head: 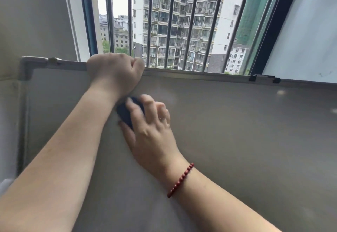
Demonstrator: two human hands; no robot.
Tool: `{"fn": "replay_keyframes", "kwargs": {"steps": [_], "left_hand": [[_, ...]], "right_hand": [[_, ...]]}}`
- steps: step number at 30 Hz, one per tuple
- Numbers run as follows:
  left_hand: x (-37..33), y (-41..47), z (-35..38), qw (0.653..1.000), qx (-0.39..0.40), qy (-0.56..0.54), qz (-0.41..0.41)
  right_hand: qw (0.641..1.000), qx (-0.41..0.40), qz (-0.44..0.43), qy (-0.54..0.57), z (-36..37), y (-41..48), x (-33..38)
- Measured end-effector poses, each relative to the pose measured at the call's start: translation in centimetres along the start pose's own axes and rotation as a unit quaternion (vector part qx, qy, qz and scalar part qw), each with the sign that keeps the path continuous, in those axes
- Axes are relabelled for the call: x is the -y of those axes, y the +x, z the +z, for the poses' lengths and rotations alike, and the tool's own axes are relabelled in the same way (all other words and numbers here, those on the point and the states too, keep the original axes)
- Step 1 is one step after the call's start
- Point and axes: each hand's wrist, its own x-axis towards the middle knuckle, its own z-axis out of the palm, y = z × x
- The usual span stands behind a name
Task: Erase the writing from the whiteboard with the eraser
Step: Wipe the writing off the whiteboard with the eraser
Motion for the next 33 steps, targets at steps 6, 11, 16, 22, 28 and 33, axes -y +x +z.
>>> {"fn": "replay_keyframes", "kwargs": {"steps": [6,11,16,22,28,33], "left_hand": [[-0.6,-0.4,0.3,0.999,-0.026,-0.028,-0.023],[-1.3,-0.3,0.4,0.999,-0.027,-0.021,-0.033],[-1.2,-0.2,0.5,0.998,-0.036,-0.017,-0.047],[-1.5,-0.1,0.5,0.998,-0.027,-0.015,-0.048],[-0.9,-0.3,0.0,0.999,-0.017,-0.018,-0.036],[-0.6,0.1,-0.7,0.999,0.045,-0.004,-0.016]], "right_hand": [[0.972,-0.126,0.195,-0.040,-6.6,-0.7,-12.6],[0.874,-0.237,0.405,-0.124,-11.5,-2.9,-22.1],[0.900,-0.208,0.353,-0.147,-9.6,-2.6,-19.3],[0.995,-0.048,0.083,-0.031,-2.8,-5.5,-5.8],[0.999,0.045,-0.027,0.001,-1.6,-7.8,-2.7],[0.997,0.070,-0.032,0.001,-4.9,-4.5,-5.7]]}}
